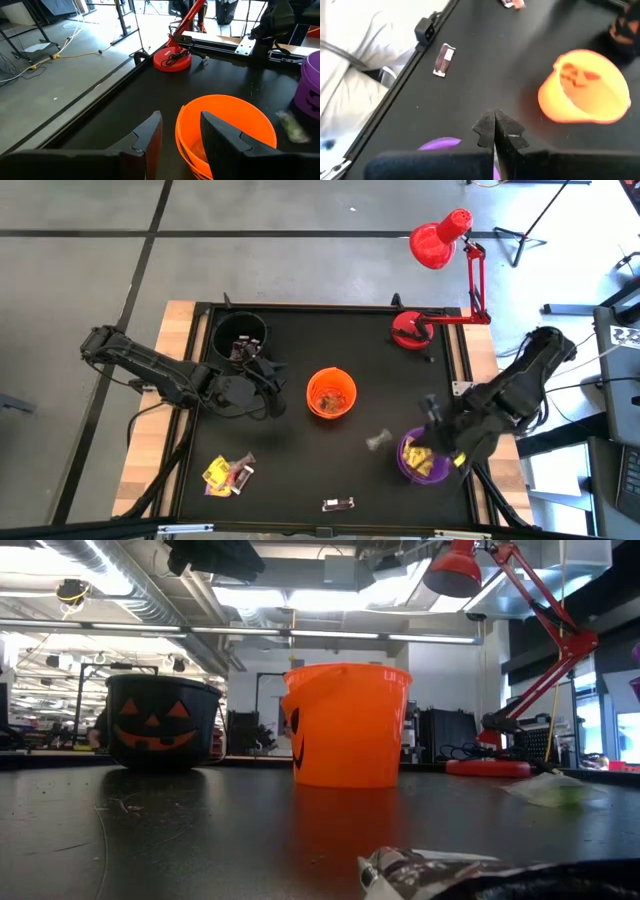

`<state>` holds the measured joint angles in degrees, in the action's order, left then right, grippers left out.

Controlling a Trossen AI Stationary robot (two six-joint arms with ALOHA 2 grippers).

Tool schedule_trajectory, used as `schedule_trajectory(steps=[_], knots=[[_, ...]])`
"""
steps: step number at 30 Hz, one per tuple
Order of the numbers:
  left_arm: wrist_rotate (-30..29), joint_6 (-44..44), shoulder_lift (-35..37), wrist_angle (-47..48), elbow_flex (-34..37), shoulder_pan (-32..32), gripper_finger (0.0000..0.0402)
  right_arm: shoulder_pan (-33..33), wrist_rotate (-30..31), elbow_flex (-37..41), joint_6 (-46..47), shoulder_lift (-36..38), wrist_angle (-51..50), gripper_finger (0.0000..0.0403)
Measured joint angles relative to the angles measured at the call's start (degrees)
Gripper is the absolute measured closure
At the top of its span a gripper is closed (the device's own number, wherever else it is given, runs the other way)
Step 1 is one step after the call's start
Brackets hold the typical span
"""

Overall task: Sort candy
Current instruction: Put the green gummy into the orange bucket

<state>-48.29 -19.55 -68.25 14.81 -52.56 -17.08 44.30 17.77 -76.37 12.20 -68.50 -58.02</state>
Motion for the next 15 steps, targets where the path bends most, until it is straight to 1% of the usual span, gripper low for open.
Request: schedule_trajectory(steps=[3, 5, 8, 11, 15], knots=[[-0.02, 0.02, 0.00, 0.02, 0.00, 0.00, 0.0277, 0.84, 2.15, 7.60, 5.47, 6.27, 2.03, 0.0402], [-0.12, 0.17, 0.00, 0.04, 0.00, 0.00, 0.0277, 0.85, 2.19, 11.76, 8.46, 9.76, 2.50, 0.0402], [-0.20, 0.20, 0.00, 0.06, 0.00, 0.03, 0.0277, 0.72, 2.25, 16.65, 10.05, 13.95, 3.04, 0.0402], [-0.22, 0.20, 0.00, 0.04, 0.00, 0.07, 0.0277, 0.72, 3.63, 20.17, 10.07, 16.45, 5.17, 0.0402], [-0.22, 0.15, 0.00, 0.03, 0.00, 0.07, 0.0277, 0.69, 9.35, 22.09, 9.79, 16.90, 7.58, 0.0402]])
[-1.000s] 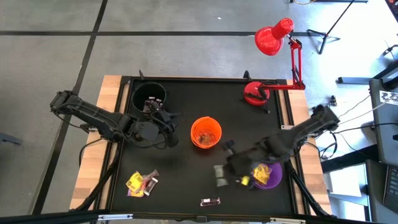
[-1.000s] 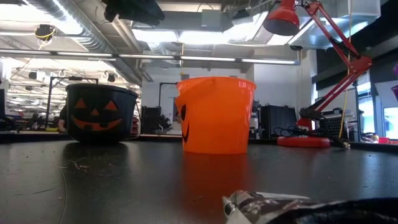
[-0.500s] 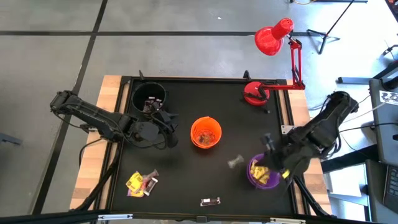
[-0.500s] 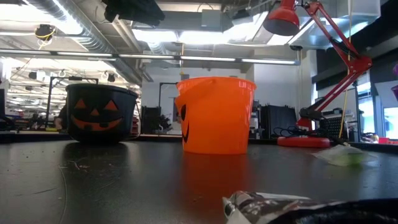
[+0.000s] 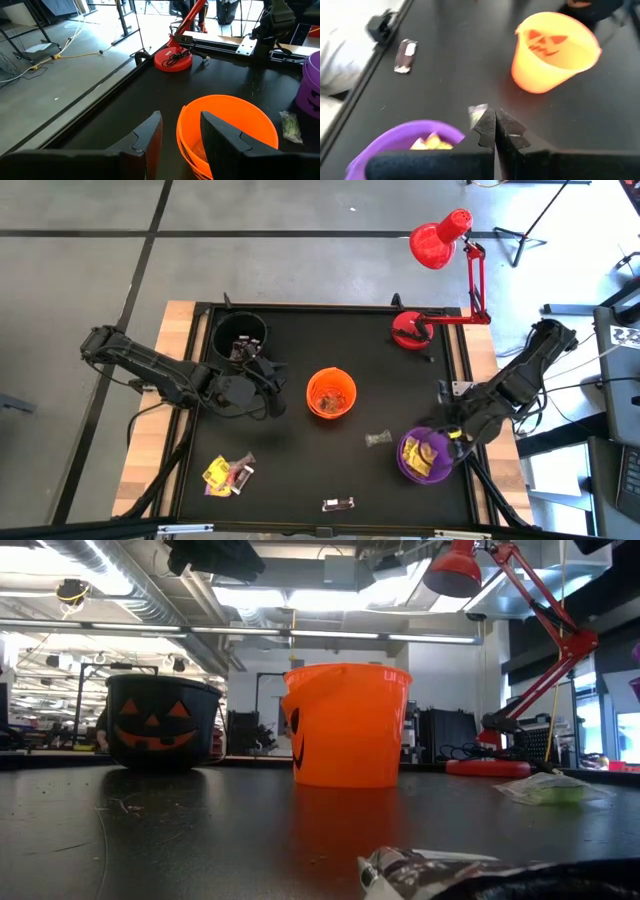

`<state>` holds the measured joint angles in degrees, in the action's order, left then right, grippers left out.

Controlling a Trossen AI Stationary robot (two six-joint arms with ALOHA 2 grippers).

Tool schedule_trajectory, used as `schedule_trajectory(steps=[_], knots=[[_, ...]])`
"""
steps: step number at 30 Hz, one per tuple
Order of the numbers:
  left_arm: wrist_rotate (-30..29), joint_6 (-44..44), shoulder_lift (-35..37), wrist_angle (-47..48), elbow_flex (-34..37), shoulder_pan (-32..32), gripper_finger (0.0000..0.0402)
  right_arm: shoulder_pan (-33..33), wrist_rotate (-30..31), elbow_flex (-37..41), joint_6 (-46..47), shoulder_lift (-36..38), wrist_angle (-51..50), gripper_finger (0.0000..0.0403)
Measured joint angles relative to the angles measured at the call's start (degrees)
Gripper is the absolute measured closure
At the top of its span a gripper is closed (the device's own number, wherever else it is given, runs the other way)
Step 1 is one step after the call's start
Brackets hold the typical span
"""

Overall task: Sort candy
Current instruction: Put the green gummy into the orange bucket

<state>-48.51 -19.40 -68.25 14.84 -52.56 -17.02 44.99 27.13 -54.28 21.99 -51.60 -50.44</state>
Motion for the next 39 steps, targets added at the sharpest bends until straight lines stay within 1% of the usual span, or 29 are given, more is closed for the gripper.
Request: schedule_trajectory(steps=[2, 4, 9, 15, 21, 27, 31, 33, 36, 39], knots=[[-0.01, -0.02, 0.00, -0.11, 0.00, 0.00, 0.0277, -0.23, 0.84, 0.08, -0.23, -0.50, 1.72, 0.0402], [-0.02, -0.03, 0.00, -0.48, 0.00, 0.01, 0.0277, -2.04, -0.11, 0.06, -1.60, -1.66, 3.96, 0.0396], [-0.23, -0.47, 0.00, -0.78, 0.00, 0.02, 0.0277, -8.21, -7.50, 0.06, -4.77, -6.58, 6.46, 0.0347], [-0.26, -1.53, 0.00, -0.77, 0.00, 0.00, 0.0277, -15.94, -16.70, 0.07, -7.50, -15.66, 7.75, 0.0279], [-0.26, -1.55, 0.00, -0.66, 0.00, 0.02, 0.0277, -20.35, -22.95, 0.06, -9.35, -25.93, 10.88, 0.0238], [-0.26, -1.57, 0.00, -0.28, 0.00, 0.02, 0.0277, -22.97, -25.81, -0.20, -9.72, -34.73, 11.67, 0.0224], [-0.27, -1.57, 0.00, -0.30, 0.00, 0.00, 0.0277, -24.34, -25.28, -0.05, -10.04, -39.20, 13.64, 0.0224], [-0.26, -1.57, 0.00, -0.27, 0.00, 0.01, 0.0277, -24.88, -26.07, 0.53, -10.35, -41.63, 12.99, 0.0224], [-0.26, -1.65, 0.00, -0.27, 0.00, 0.02, 0.0277, -25.67, -26.75, -0.17, -10.75, -42.62, 14.64, 0.0223], [-0.25, -1.90, 0.00, -0.06, 0.00, 0.01, 0.0277, -26.36, -26.72, 0.23, -10.66, -43.50, 12.73, 0.0223]])
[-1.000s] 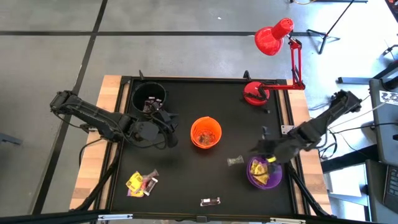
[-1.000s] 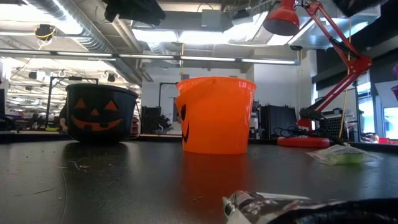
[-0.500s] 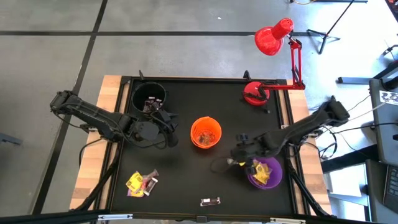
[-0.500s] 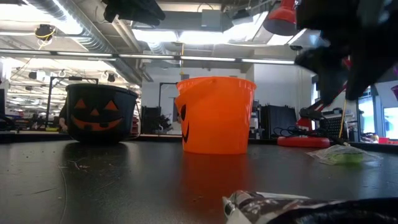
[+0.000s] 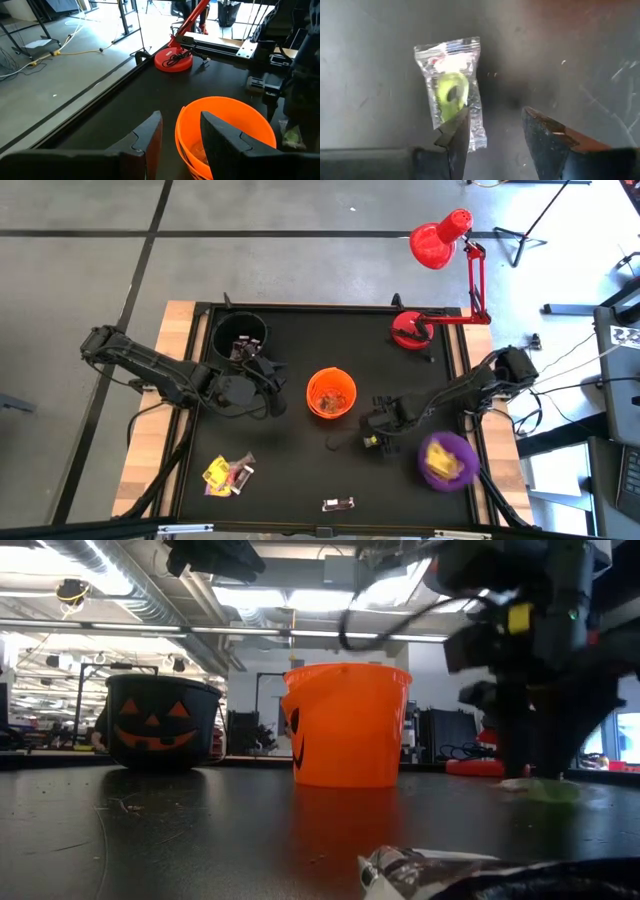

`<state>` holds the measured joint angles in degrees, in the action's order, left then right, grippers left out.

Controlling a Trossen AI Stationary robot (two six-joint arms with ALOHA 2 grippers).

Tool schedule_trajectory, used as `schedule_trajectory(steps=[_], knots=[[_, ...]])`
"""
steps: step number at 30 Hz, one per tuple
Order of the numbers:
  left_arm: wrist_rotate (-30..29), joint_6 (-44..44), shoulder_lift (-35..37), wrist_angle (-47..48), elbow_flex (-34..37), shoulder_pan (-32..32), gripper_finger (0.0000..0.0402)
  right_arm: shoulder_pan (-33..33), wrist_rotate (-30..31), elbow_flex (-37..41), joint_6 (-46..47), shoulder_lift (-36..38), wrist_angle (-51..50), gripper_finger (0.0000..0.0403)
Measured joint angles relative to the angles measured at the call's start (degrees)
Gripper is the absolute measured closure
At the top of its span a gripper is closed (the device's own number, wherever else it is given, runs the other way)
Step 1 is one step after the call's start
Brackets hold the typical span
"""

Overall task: Sort candy
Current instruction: Put the green gummy into the orange bucket

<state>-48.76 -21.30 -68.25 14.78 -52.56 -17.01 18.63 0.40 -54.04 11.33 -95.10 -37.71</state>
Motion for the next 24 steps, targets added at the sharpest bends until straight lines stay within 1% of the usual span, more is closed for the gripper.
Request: schedule_trajectory(steps=[9, 15, 18, 20, 24], knots=[[-0.02, -0.72, 0.00, 0.21, 0.00, 0.01, 0.0277, 0.09, -0.10, -0.22, 0.24, 3.10, 0.38, 0.0223], [-0.02, -0.79, 0.00, 0.22, 0.00, 0.01, 0.0277, 0.13, -3.98, -0.17, -1.31, 2.99, 1.41, 0.0223], [-0.02, -0.81, -0.02, 0.21, 0.00, -0.01, 0.0277, 0.15, -3.98, -0.17, -1.84, 2.99, 2.29, 0.0223], [-0.02, -0.84, -0.02, 0.21, 0.00, -0.01, 0.0277, 0.15, -2.88, -0.05, -2.61, 2.99, 2.99, 0.0223], [0.00, -1.09, -0.48, 0.24, 0.00, 0.02, 0.0277, 0.13, -2.57, 2.36, -2.69, 2.99, 6.84, 0.0223]])
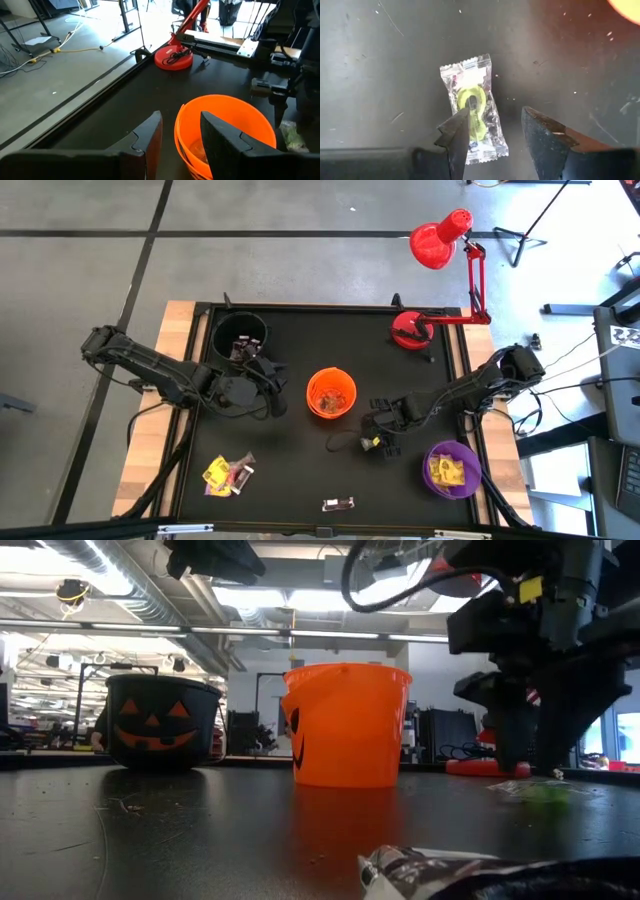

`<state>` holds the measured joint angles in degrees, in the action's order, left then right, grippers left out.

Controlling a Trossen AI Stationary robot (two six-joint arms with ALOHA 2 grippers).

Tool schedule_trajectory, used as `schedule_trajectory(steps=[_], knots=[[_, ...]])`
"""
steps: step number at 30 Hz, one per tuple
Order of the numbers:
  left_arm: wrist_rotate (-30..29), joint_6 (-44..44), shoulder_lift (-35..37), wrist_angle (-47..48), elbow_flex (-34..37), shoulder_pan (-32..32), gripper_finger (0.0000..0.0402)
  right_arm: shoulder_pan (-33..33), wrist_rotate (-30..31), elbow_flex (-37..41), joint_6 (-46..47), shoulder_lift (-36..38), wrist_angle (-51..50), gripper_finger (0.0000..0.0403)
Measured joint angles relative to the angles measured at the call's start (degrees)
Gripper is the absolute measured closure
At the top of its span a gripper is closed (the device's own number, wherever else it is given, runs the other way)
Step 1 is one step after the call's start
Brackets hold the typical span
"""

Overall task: Sort candy
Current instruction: Put the green gummy into the orange bucket

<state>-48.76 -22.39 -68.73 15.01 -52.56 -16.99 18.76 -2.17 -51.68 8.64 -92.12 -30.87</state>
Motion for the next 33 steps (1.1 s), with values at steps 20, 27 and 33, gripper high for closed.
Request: schedule_trajectory(steps=[20, 27, 33], knots=[[-1.12, 0.03, -7.11, -0.11, -0.02, 0.52, 0.0277, -0.04, 2.84, 4.61, -1.92, 0.00, 4.82, 0.0263], [-1.15, 0.00, -7.08, -0.10, -0.02, 0.52, 0.0277, -0.04, 3.16, 3.28, -4.47, -0.02, 3.24, 0.0378], [-1.13, -0.04, -7.08, -0.27, -0.02, 0.52, 0.0277, -0.05, 4.50, -1.46, -5.65, -0.02, -2.25, 0.0386]])
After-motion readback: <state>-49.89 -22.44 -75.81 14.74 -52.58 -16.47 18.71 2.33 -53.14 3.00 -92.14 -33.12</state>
